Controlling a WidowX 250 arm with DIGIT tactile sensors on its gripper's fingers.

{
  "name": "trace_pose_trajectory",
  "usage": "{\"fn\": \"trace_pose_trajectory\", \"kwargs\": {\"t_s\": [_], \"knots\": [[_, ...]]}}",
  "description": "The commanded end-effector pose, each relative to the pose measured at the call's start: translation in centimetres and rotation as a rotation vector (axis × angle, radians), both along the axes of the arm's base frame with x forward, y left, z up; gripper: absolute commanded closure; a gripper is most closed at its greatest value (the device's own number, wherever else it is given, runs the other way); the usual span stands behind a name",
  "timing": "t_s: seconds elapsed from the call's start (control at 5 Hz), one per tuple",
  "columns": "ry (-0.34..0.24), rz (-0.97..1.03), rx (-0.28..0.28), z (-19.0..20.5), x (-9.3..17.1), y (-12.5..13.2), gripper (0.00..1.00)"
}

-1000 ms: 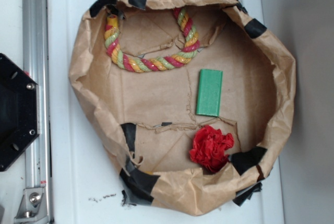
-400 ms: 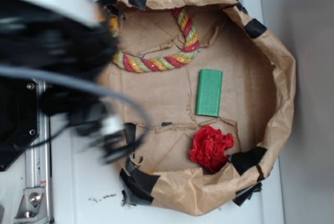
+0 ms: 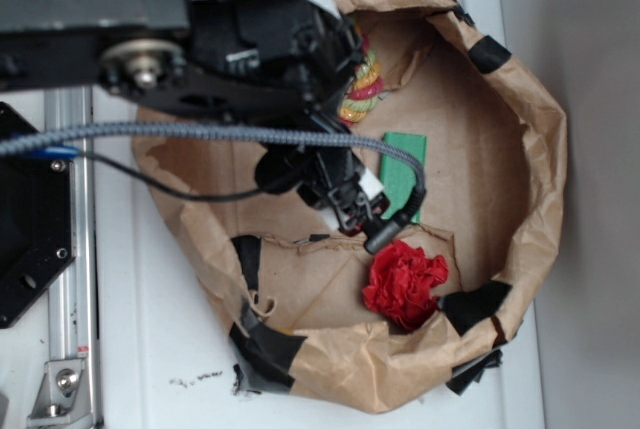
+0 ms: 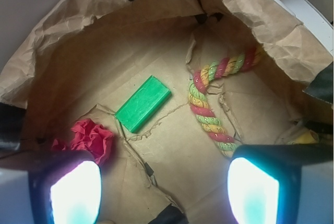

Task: Grab the green block.

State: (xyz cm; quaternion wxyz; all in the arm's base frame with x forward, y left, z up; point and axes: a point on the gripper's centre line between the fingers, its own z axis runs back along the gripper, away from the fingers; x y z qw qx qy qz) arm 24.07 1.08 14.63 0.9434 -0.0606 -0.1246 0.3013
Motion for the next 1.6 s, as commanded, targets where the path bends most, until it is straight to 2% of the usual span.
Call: {"fn": "trace_pose_trajectory", "kwargs": {"t_s": [0.0, 0.2, 0.4, 0.6, 0.8, 1.0, 1.2, 1.4], "knots": [[-0.032, 0.009, 0.005, 1.1, 0.2, 1.0, 0.00], [0.128, 0.069, 0.011, -4.0, 3.2, 1.8, 0.00], [0.107, 0.143, -0.013, -8.9, 5.6, 0.5, 0.00], [0.090, 0.206, -0.040, -10.8, 6.8, 0.2, 0.00], [0.003, 0.300, -0.094, -11.3, 6.7, -0.6, 0.00], [-0.039, 0.299, -0.090, -10.7, 6.5, -0.8, 0.00], [0.025, 0.292, -0.075, -12.3, 7.4, -0.9, 0.00], [0.101, 0.259, -0.056, -12.8, 7.3, -0.4, 1.00]]}}
